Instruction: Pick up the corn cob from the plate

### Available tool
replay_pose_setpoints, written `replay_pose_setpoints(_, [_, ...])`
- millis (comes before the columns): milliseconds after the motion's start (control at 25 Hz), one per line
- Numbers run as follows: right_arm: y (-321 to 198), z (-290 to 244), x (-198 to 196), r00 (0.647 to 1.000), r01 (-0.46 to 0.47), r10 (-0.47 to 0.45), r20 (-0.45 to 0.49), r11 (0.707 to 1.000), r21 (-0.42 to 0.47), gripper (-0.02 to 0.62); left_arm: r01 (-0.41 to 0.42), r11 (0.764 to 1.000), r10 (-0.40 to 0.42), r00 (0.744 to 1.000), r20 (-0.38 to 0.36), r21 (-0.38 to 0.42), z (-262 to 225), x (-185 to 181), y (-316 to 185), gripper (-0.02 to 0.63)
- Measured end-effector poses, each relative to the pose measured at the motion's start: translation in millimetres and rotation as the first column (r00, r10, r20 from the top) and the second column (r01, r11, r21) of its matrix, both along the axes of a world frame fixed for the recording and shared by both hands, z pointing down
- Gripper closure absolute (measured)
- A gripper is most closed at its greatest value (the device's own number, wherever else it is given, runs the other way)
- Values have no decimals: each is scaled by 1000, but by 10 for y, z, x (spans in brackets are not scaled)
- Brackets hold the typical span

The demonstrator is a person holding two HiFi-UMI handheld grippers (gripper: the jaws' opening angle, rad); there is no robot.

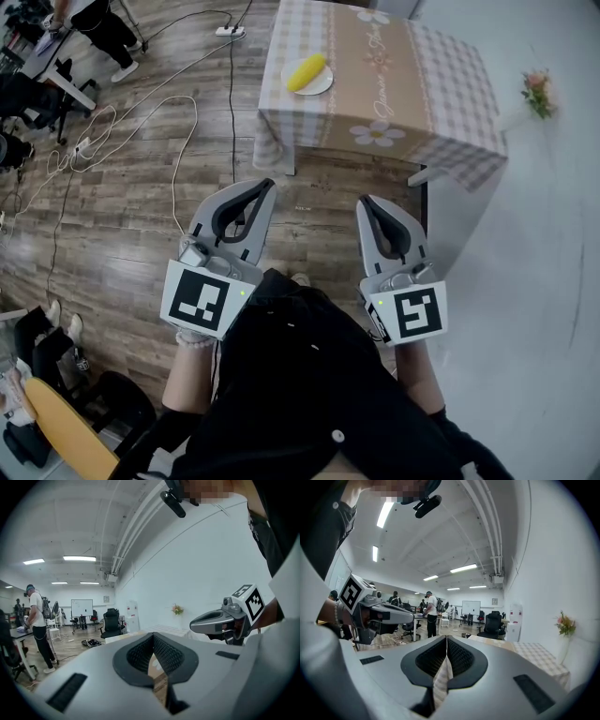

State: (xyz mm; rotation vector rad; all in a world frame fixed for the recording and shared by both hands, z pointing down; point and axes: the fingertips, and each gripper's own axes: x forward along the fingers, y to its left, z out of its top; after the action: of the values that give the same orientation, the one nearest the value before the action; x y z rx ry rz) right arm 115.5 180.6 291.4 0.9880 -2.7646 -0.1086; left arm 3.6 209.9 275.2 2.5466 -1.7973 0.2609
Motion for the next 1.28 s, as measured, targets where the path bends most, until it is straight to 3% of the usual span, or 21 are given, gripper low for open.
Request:
replay_pose_setpoints(560, [43,94,412,1000,-14,14,-5,1000,-3,554,6,1000,-6,1000,6,7,45,333,37,594])
replay_pose_setpoints(1280, [-316,67,124,1000,-4,4,0,1000,27,554,2,999,-2,1000,0,32,67,86,-358,594])
